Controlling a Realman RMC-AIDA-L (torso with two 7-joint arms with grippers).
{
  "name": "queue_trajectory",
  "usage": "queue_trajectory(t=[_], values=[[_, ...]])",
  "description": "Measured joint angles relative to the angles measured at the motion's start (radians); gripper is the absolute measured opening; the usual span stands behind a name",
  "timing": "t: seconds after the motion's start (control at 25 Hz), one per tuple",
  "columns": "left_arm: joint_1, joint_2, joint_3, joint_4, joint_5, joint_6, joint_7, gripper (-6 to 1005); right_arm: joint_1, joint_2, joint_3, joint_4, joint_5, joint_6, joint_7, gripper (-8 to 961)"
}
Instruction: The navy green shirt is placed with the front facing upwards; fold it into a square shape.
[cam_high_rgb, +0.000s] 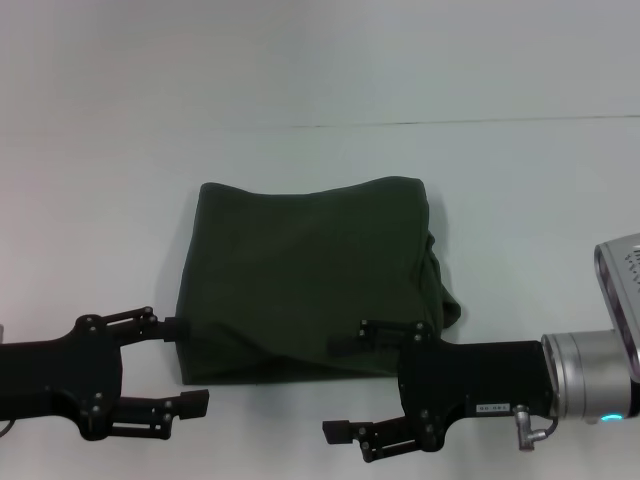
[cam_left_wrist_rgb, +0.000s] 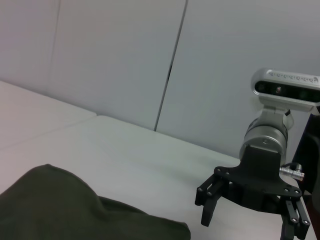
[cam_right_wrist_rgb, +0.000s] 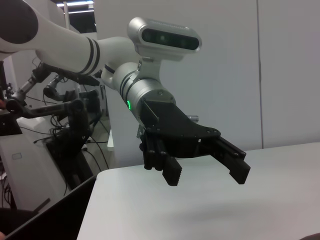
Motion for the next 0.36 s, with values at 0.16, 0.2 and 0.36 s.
queue_trajectory(t=[0.16,0.2,0.36], values=[[0.002,0.0,0.0,-0.001,0.002,0.0,0.001,921,0.002,0.003,-0.001,0.012,0.001,0.001,0.0,917],[0.003,0.0,0.0,-0.001,0.002,0.0,0.001,921,0.002,0.003,-0.001,0.014,0.001,0.001,0.0,917],[0.005,0.0,0.0,-0.002,0.013,0.0,0.005,921,-0.002,0.003,-0.009,0.015,0.002,0.0,-0.001,917]])
